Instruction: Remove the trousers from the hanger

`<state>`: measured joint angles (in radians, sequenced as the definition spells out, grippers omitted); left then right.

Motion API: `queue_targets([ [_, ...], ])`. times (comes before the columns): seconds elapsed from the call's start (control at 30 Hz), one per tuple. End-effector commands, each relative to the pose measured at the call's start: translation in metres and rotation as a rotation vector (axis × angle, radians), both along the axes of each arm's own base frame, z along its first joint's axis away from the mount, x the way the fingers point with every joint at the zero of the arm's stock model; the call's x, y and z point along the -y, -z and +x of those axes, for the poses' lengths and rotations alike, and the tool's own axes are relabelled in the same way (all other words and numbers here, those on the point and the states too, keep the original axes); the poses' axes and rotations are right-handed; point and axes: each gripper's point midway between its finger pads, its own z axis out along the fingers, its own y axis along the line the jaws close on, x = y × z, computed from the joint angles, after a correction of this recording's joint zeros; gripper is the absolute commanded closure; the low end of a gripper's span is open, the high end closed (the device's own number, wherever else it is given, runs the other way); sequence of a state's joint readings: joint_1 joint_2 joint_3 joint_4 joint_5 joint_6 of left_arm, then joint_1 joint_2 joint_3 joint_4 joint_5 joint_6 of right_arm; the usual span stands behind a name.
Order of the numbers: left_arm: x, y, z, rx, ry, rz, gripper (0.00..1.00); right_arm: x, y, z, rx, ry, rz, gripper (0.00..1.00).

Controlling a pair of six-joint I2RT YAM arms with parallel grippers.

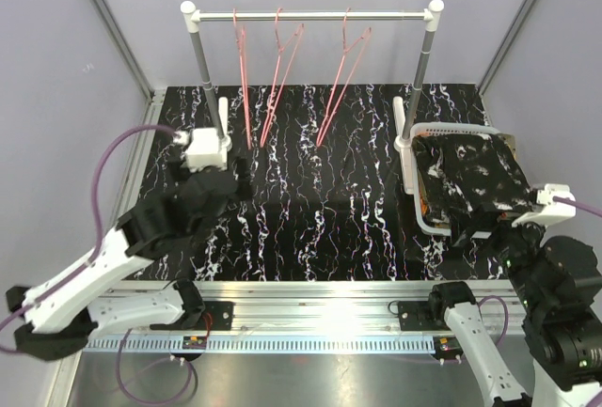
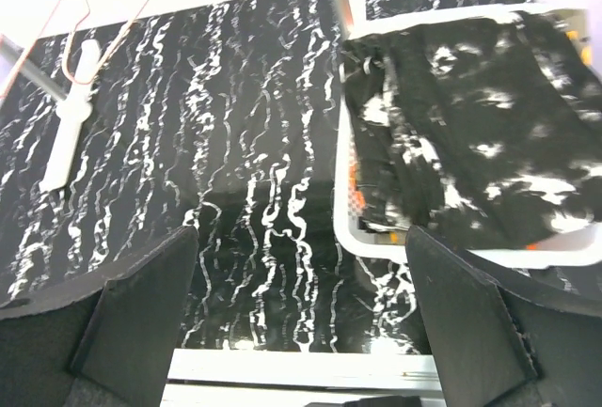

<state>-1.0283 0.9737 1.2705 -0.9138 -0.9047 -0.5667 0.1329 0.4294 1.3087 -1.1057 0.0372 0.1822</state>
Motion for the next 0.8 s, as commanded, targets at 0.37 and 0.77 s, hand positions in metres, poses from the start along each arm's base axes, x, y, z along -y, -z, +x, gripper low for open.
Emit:
queue_targets([
  [0.37,-0.130,0.041,-0.028,0.029,-0.296,-0.041,0.01,0.032,0.002,-0.024,-0.009,0.096,-0.098,0.01],
  [0.77,-0.134,0.044,-0.056,0.116,-0.199,-0.179,0.01,0.034,0.004,-0.026,-0.007,0.103,-0.094,0.01],
])
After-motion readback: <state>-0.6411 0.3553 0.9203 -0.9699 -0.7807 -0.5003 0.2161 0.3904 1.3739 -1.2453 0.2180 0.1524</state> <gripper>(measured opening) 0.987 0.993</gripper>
